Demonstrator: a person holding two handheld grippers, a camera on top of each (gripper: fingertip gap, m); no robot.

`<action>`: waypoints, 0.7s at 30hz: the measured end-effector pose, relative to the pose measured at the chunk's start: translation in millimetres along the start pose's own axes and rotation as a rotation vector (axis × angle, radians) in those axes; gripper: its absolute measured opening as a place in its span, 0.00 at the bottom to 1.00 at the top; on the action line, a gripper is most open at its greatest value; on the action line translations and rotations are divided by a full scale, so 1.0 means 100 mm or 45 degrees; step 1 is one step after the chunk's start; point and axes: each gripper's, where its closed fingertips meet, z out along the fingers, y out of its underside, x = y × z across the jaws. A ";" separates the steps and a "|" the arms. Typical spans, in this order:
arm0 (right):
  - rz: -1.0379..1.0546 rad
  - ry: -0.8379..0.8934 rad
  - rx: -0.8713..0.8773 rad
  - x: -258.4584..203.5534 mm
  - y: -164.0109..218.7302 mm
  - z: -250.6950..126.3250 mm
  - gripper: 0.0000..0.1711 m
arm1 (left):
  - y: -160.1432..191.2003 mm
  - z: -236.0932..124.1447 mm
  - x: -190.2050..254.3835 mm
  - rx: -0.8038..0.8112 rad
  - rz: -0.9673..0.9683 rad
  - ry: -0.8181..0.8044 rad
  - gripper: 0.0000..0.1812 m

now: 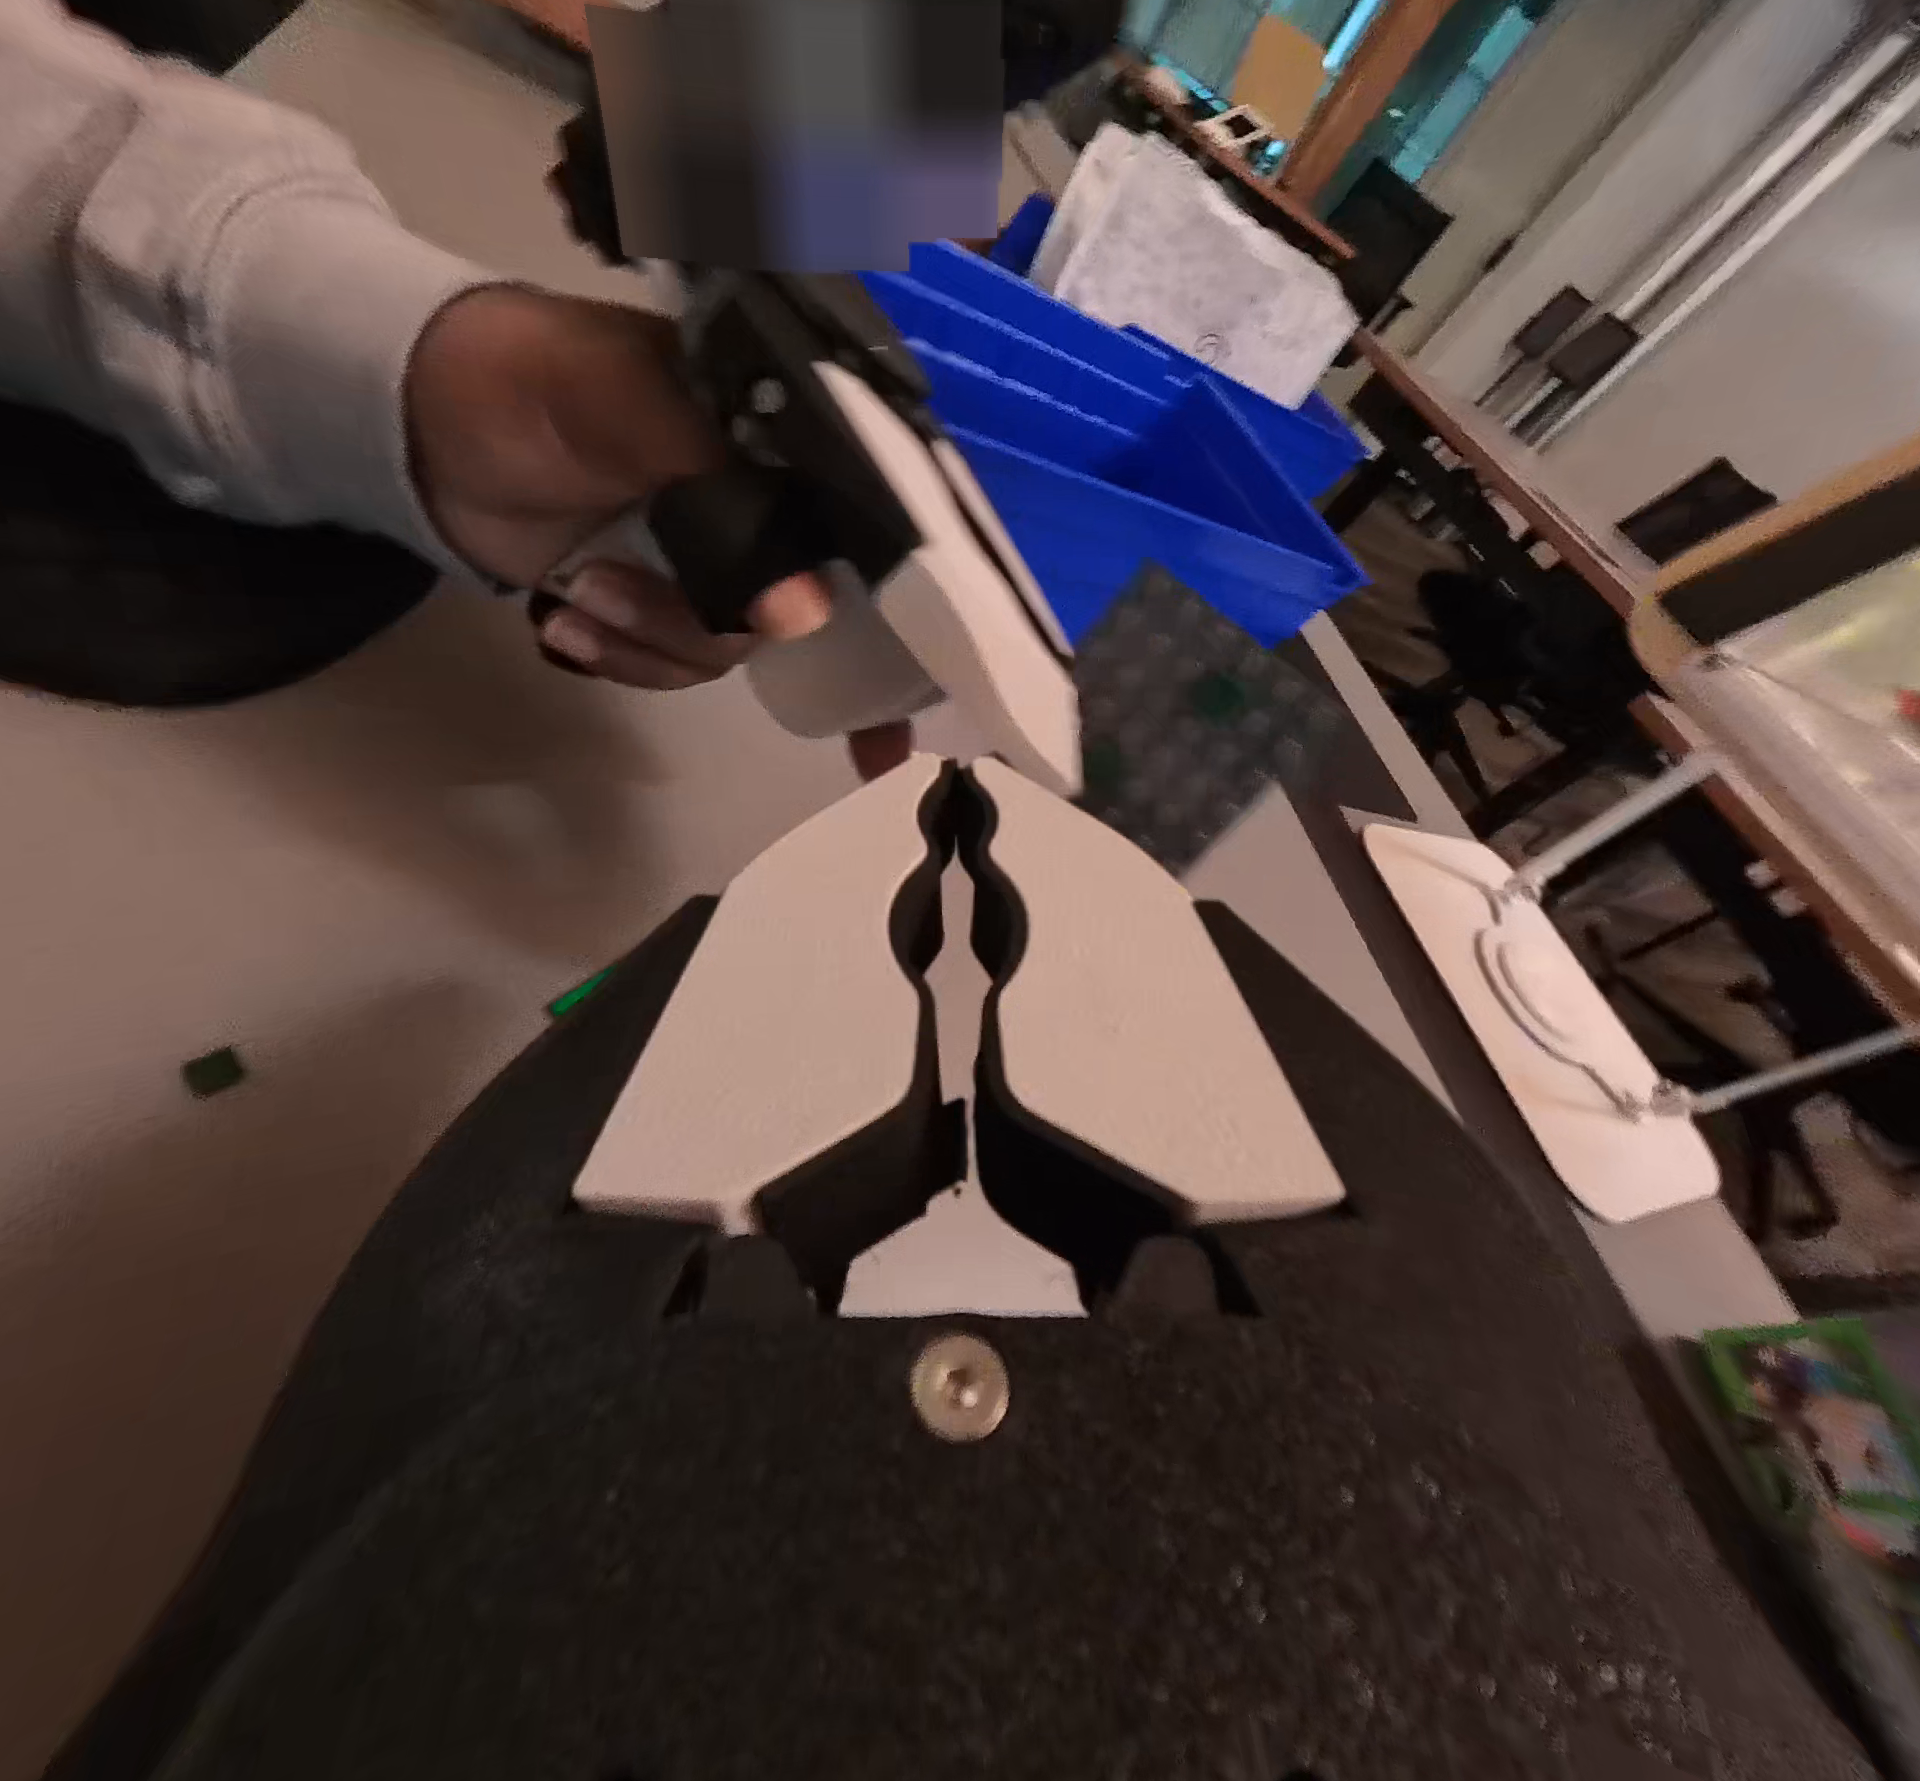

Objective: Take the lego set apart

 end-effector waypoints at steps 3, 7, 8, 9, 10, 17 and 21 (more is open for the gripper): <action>0.186 0.007 0.026 0.28 0.03 -0.12 0.00 | 0.02 -0.03 0.13 -0.008 -0.093 0.186 0.03; 0.333 -0.055 0.090 0.41 0.04 -0.22 0.01 | 0.03 -0.06 0.04 -0.017 -0.124 0.195 0.03; 0.359 -0.062 0.096 0.43 0.05 -0.23 0.02 | 0.03 -0.07 0.03 -0.019 -0.123 0.208 0.03; 0.386 -0.075 0.093 0.44 0.08 -0.23 0.04 | 0.04 -0.08 0.07 -0.030 -0.111 0.249 0.03; 0.414 -0.096 0.078 0.44 0.11 -0.22 0.07 | 0.06 -0.09 0.12 -0.046 -0.096 0.295 0.03; 0.748 -0.441 0.130 0.19 0.14 -0.20 0.10 | 0.22 -0.07 0.35 -0.139 -0.116 0.497 0.03; 0.921 -0.671 0.198 0.07 0.04 -0.28 0.14 | 0.24 -0.10 0.40 -0.159 -0.068 0.539 0.03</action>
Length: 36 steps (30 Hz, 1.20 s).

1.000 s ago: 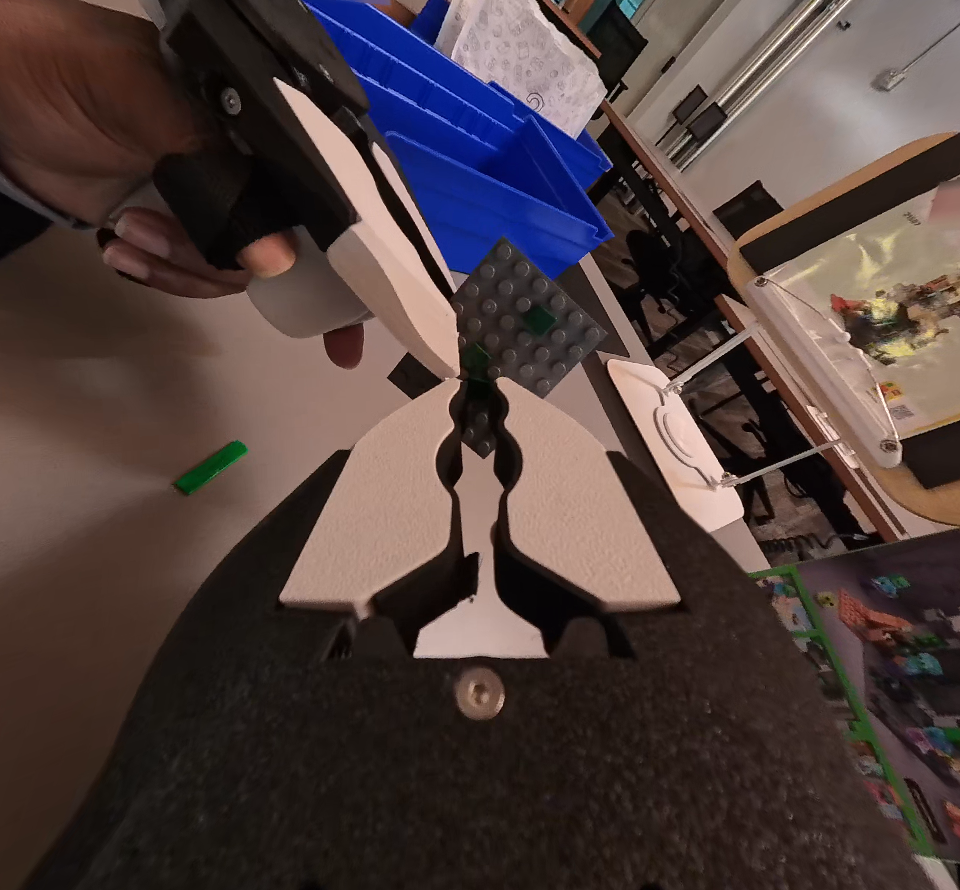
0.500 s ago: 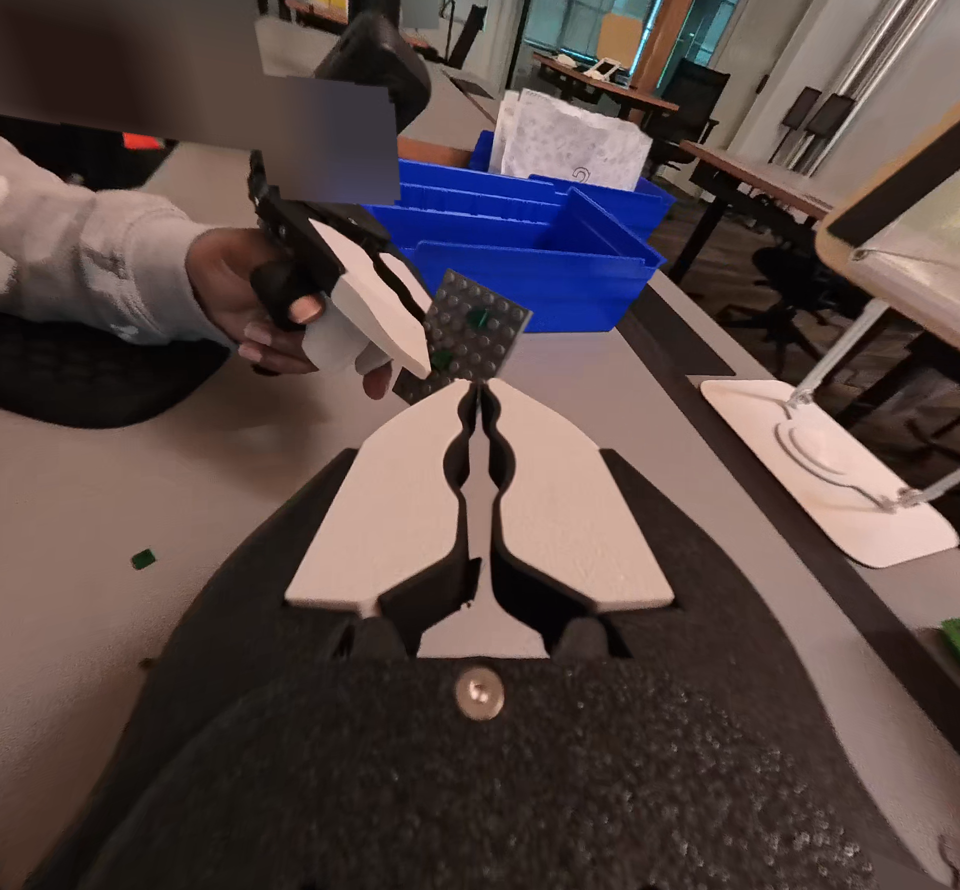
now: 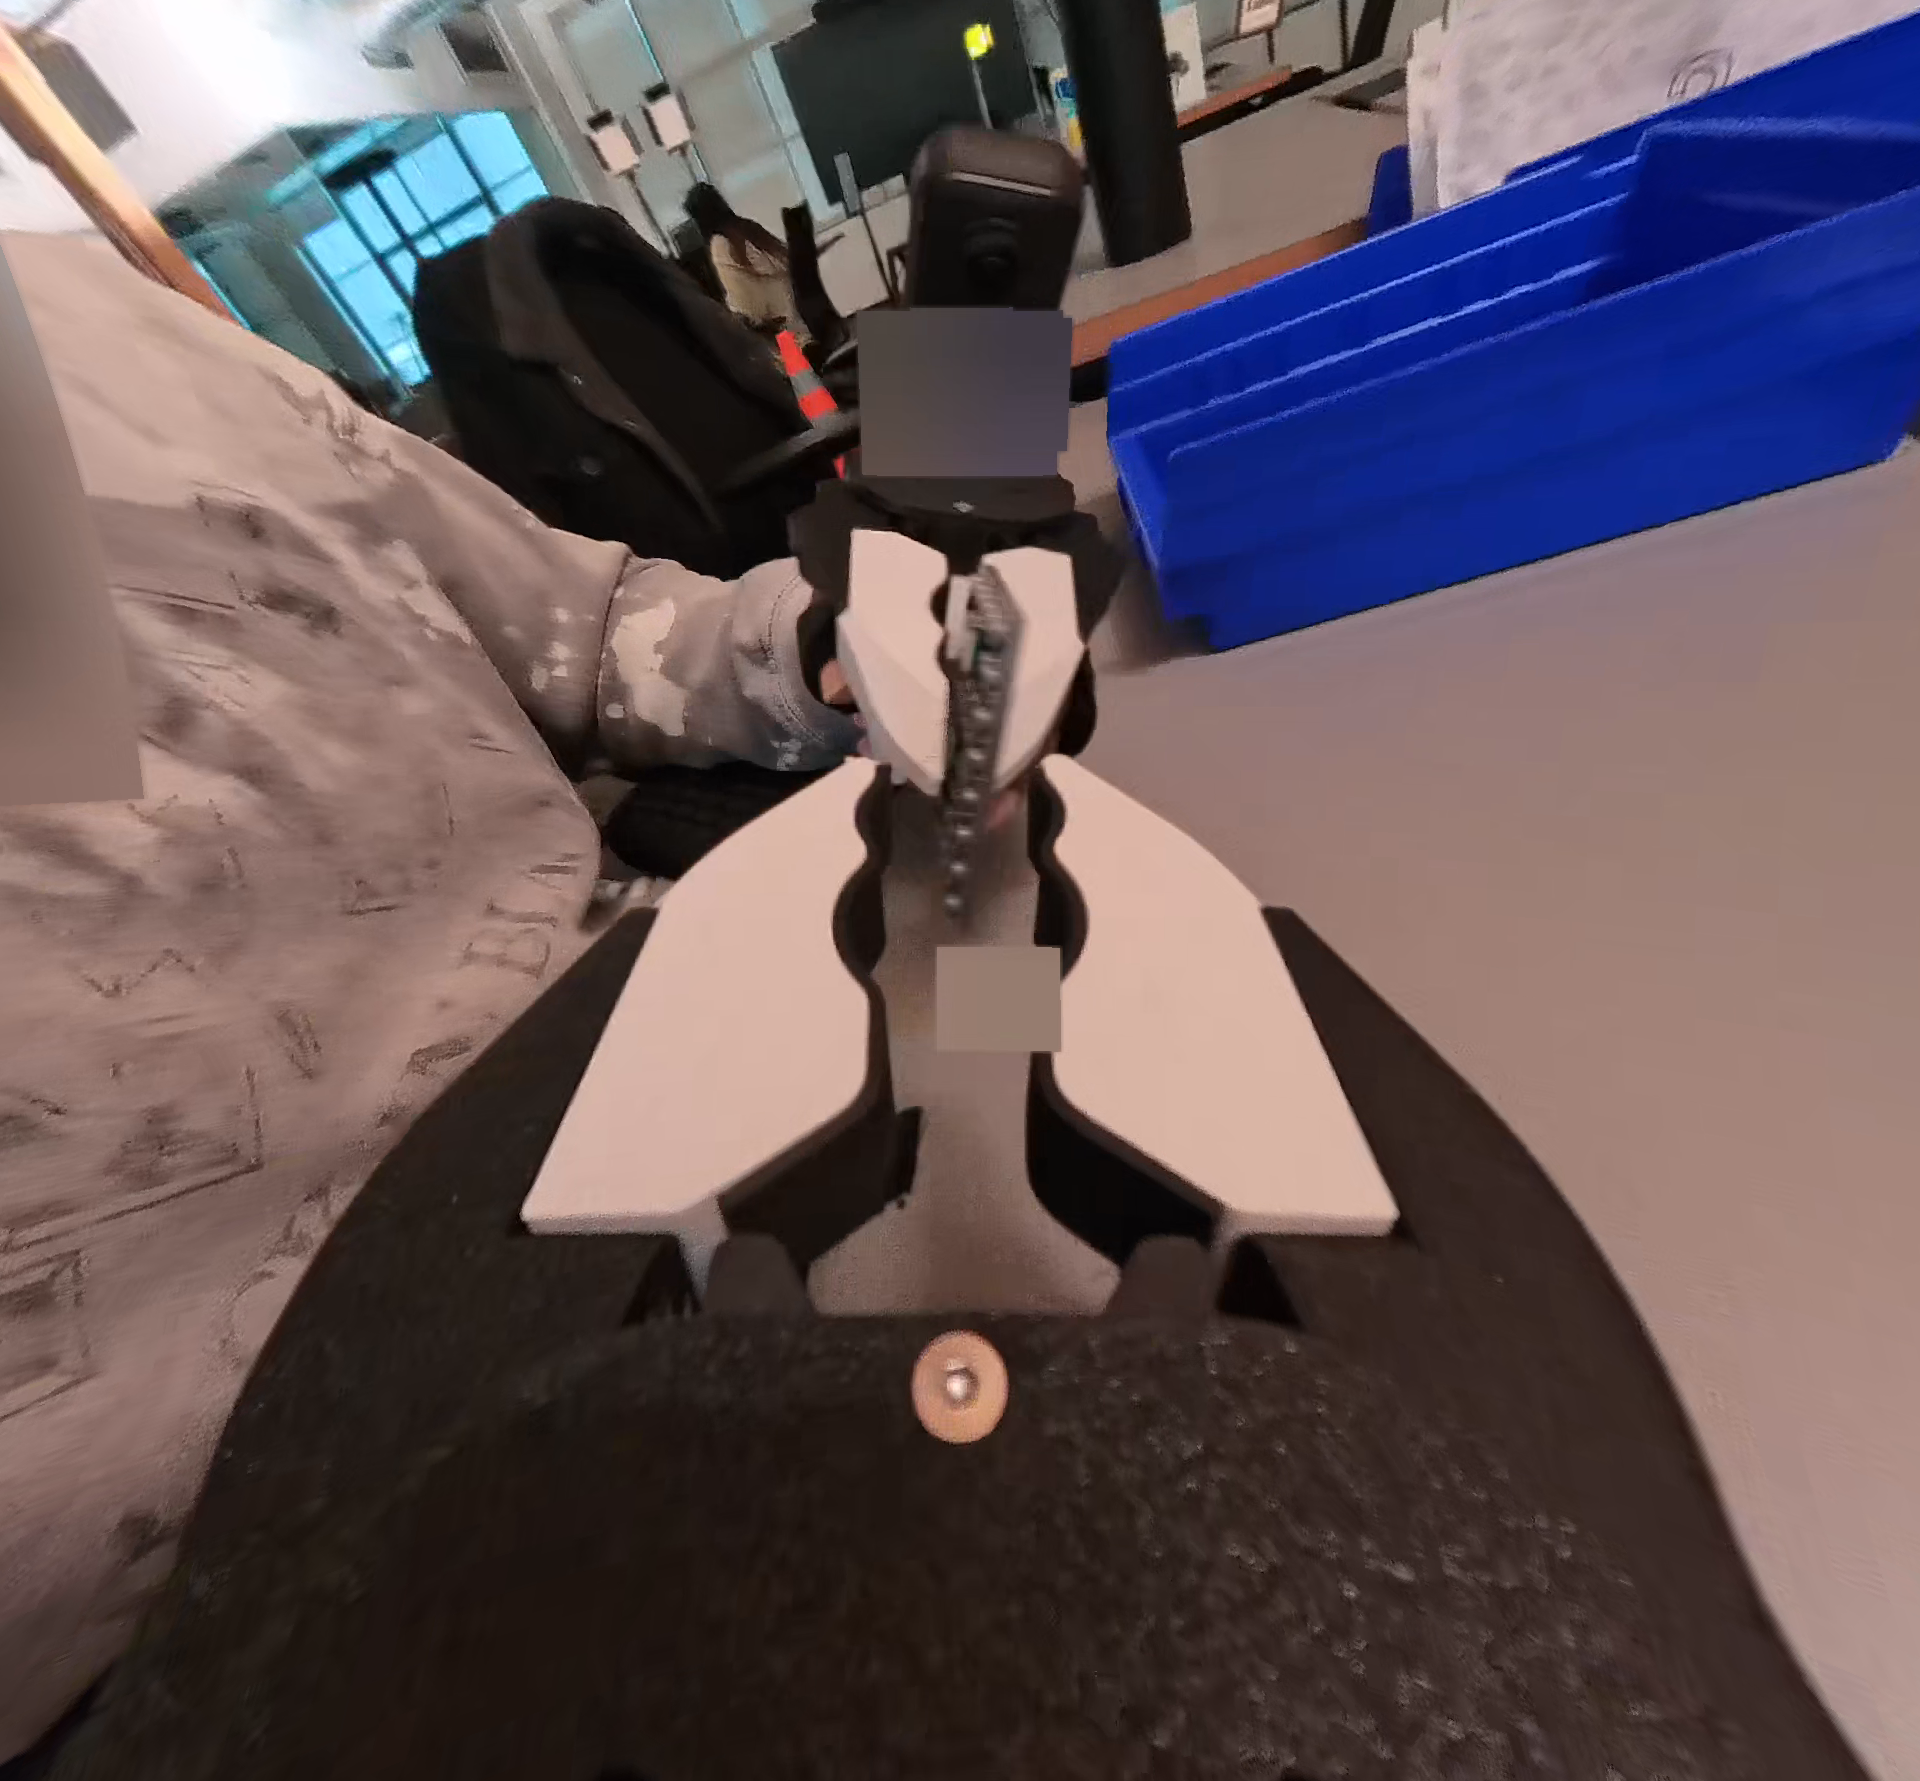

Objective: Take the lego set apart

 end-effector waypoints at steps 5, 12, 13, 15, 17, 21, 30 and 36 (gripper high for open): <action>-0.036 -0.053 -0.059 -0.10 0.13 0.16 0.07 | 0.01 0.02 0.07 -0.008 0.044 0.049 0.03; -0.153 0.348 0.060 0.22 -0.10 0.09 0.03 | -0.16 -0.15 -0.35 0.119 0.093 -0.312 0.07; -0.162 0.425 0.092 0.29 -0.14 0.06 0.02 | -0.19 -0.19 -0.42 0.137 0.145 -0.404 0.07; -0.175 0.591 0.134 0.42 -0.17 0.03 0.03 | -0.26 -0.21 -0.43 0.156 0.262 -0.527 0.07; -0.221 0.720 0.147 0.48 -0.14 0.05 0.03 | -0.29 -0.18 -0.42 0.155 0.356 -0.630 0.07; -0.334 0.812 0.131 0.43 -0.08 0.18 0.03 | -0.31 -0.11 -0.39 0.154 0.421 -0.701 0.08; -0.390 0.854 0.152 0.36 -0.08 0.25 0.03 | -0.31 -0.15 -0.39 0.150 0.419 -0.740 0.08; -0.275 0.840 0.210 0.37 -0.06 0.26 0.04 | -0.30 -0.14 -0.42 0.140 0.474 -0.826 0.07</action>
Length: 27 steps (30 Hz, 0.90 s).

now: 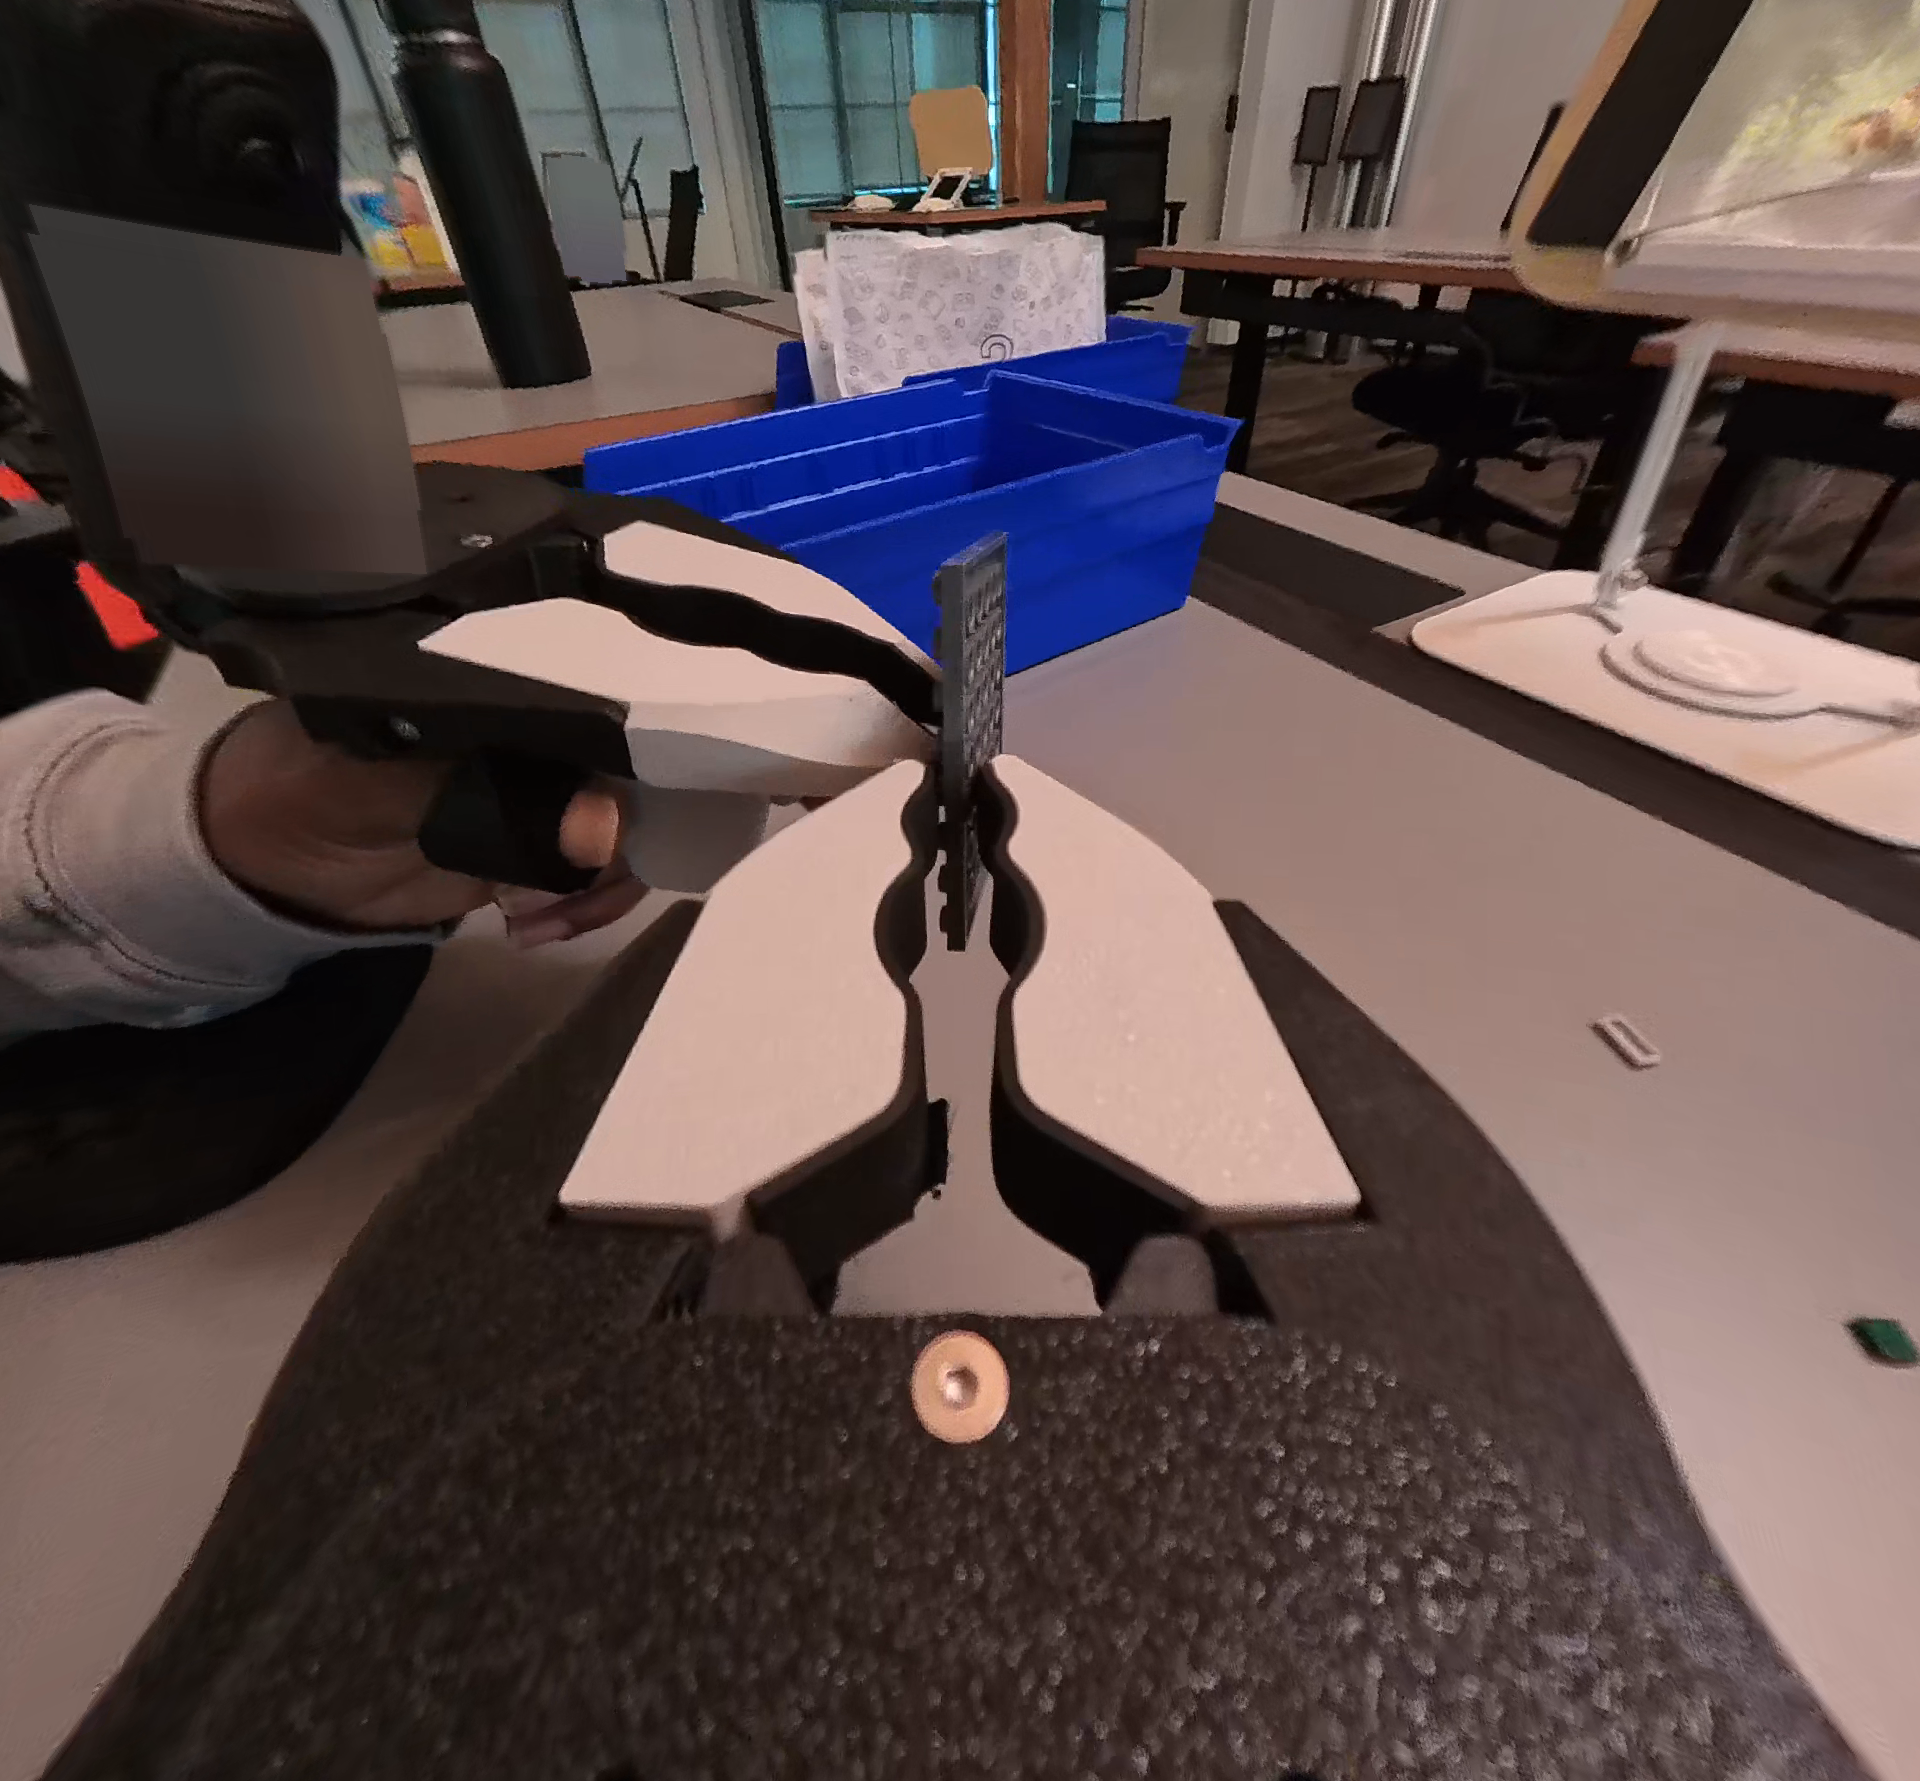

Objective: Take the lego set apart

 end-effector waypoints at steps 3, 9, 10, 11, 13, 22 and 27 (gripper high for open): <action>0.075 -0.023 0.001 0.01 0.03 0.01 0.04 | 0.03 0.01 -0.01 -0.020 -0.028 -0.006 0.07; 0.010 -0.019 -0.003 -0.01 0.05 0.01 0.04 | 0.05 0.01 0.01 -0.035 -0.033 0.012 0.04; 0.001 -0.028 -0.010 -0.01 0.05 0.01 0.04 | 0.05 0.01 0.02 -0.034 -0.050 0.027 0.04; -0.011 -0.037 -0.014 -0.02 0.06 0.01 0.04 | 0.06 0.00 0.02 -0.031 -0.066 0.044 0.04; -0.035 -0.051 -0.018 -0.05 0.06 0.01 0.05 | 0.06 -0.01 0.03 -0.032 -0.070 0.061 0.04; -0.071 -0.065 -0.006 0.00 0.04 -0.05 0.03 | 0.05 -0.04 -0.10 -0.075 -0.147 0.078 0.00; -0.026 -0.042 -0.017 0.08 0.05 -0.03 0.03 | 0.07 -0.04 -0.01 -0.071 -0.111 0.134 0.00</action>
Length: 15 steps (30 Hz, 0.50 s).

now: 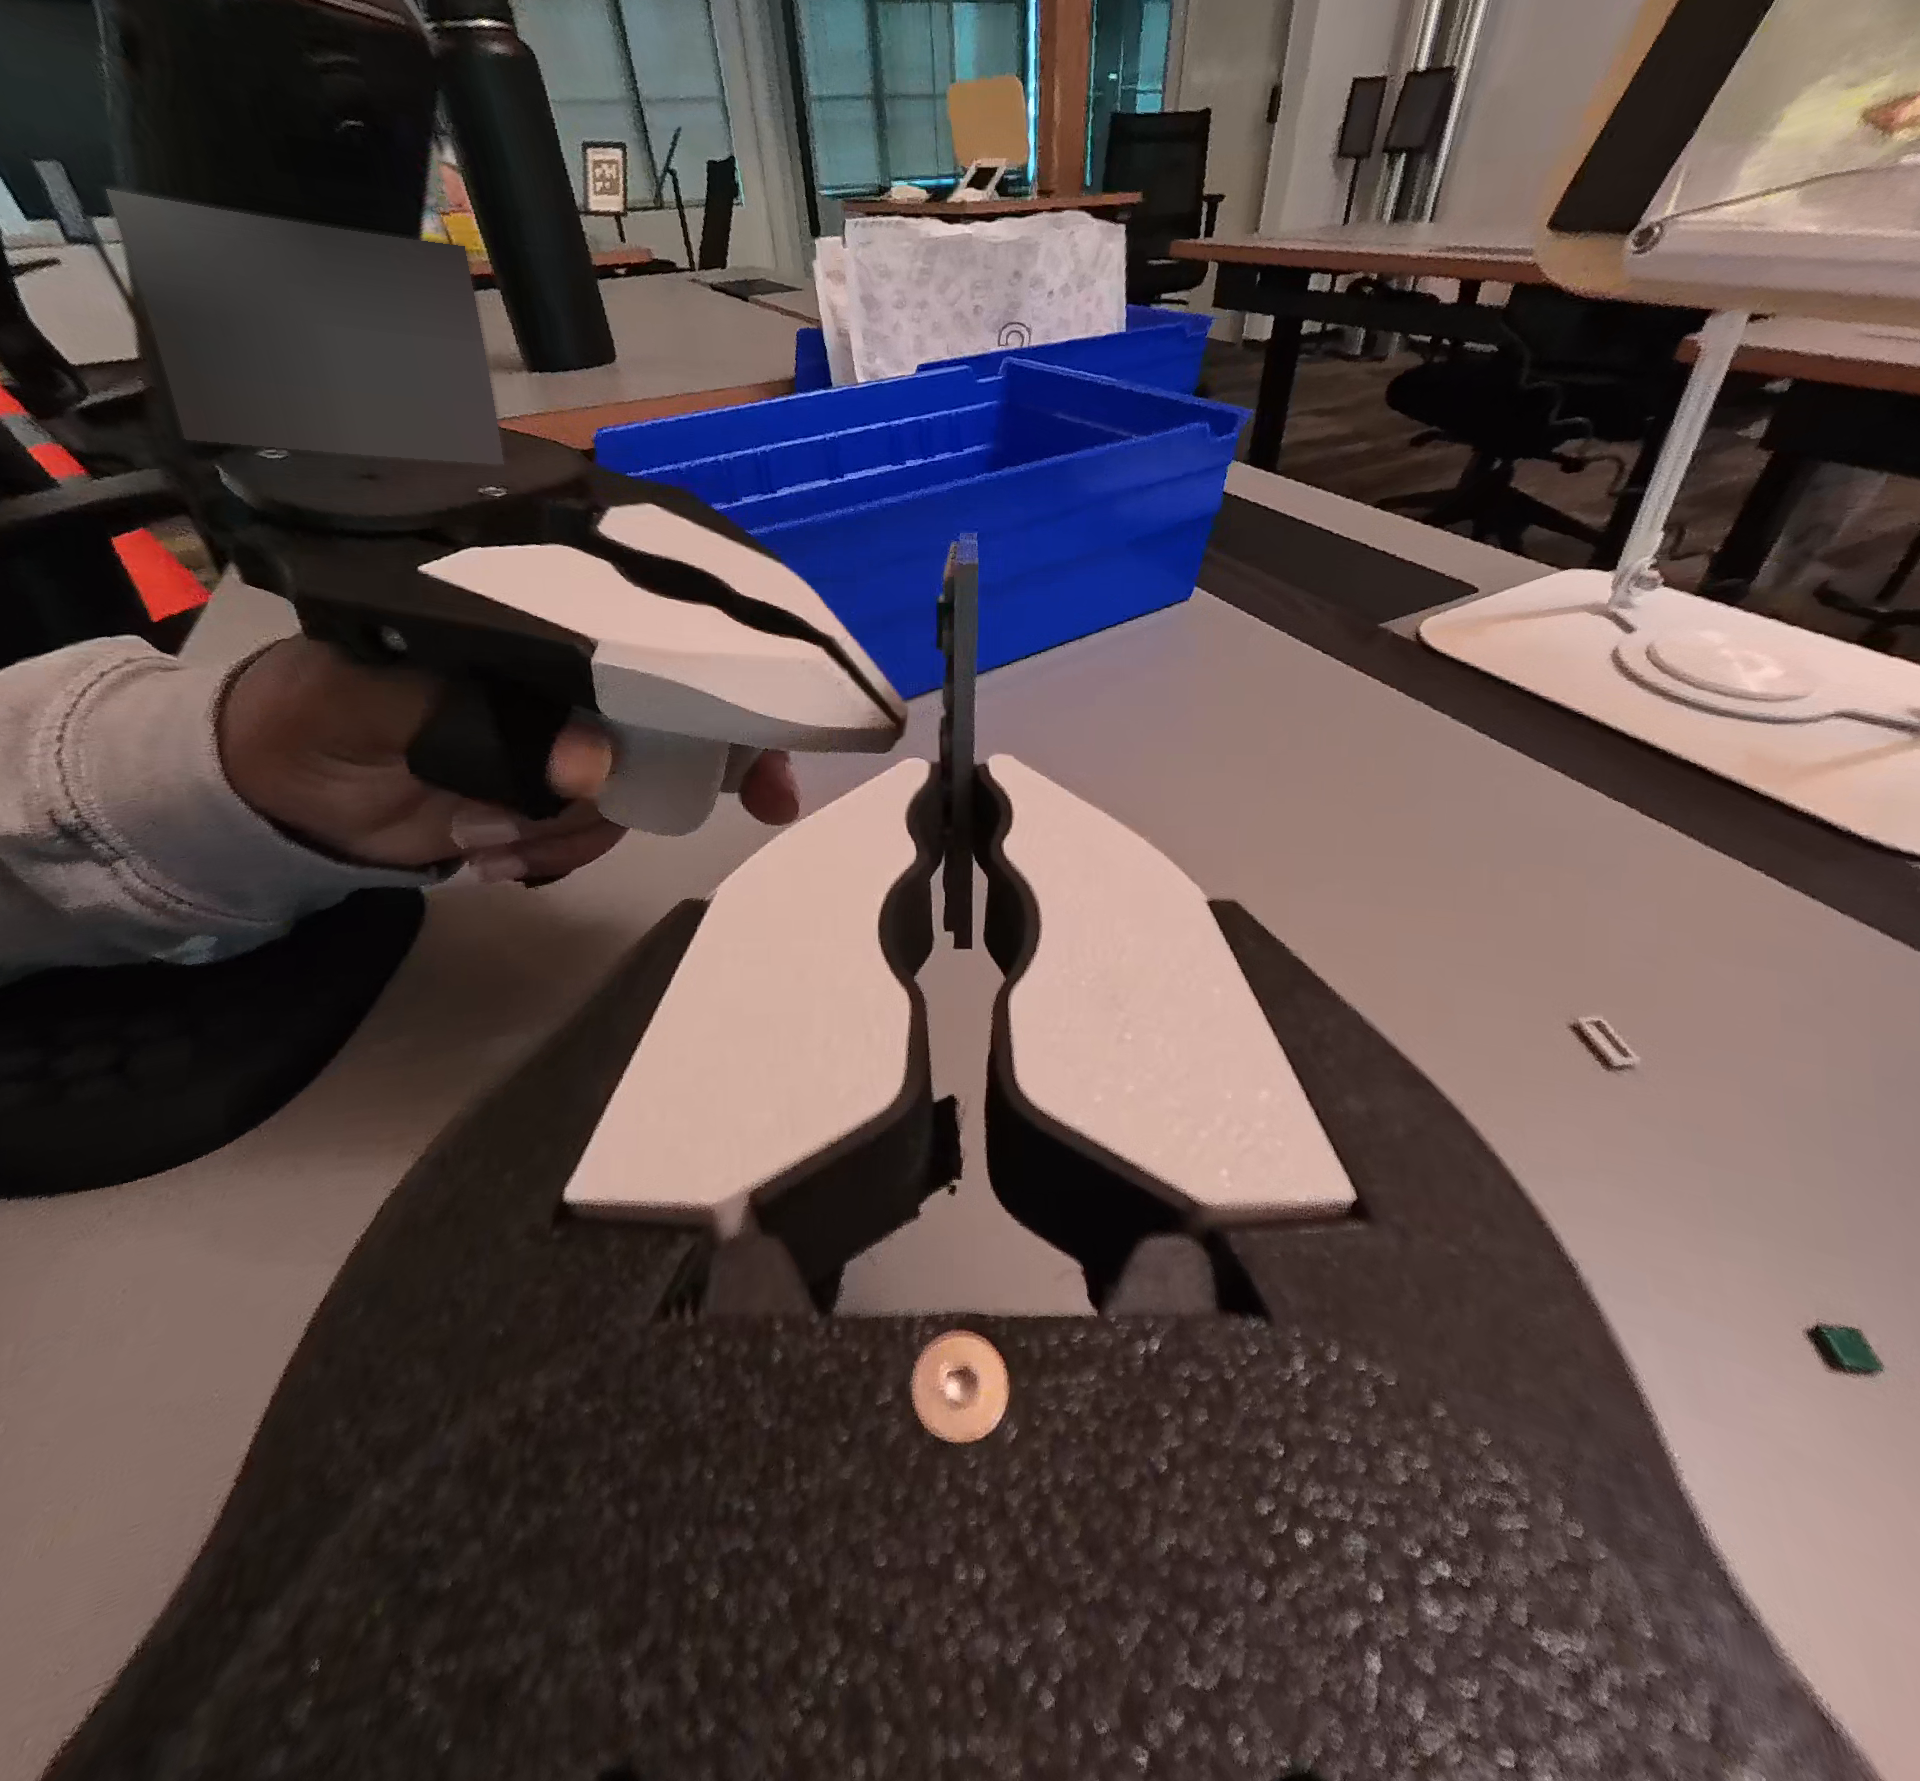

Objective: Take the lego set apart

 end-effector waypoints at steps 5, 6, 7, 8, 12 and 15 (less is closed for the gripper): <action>-0.018 0.016 0.032 -0.07 -0.01 0.03 0.03 | -0.03 0.03 0.01 0.030 0.008 -0.019 0.00; 0.004 0.011 0.040 -0.07 -0.01 0.03 0.03 | -0.03 0.03 0.01 0.034 0.017 -0.022 0.00; 0.038 0.005 0.046 -0.07 -0.01 0.03 0.03 | -0.03 0.03 0.01 0.038 0.026 -0.031 0.00; 0.069 0.006 0.049 -0.07 -0.01 0.04 0.03 | -0.02 0.04 0.01 0.035 0.045 -0.046 0.01; 0.090 0.033 0.077 -0.04 -0.01 0.03 0.03 | -0.03 0.06 0.03 0.043 0.026 -0.057 0.05; 0.030 0.040 0.094 -0.07 -0.04 0.03 0.04 | -0.06 0.06 0.01 0.071 0.002 -0.079 0.02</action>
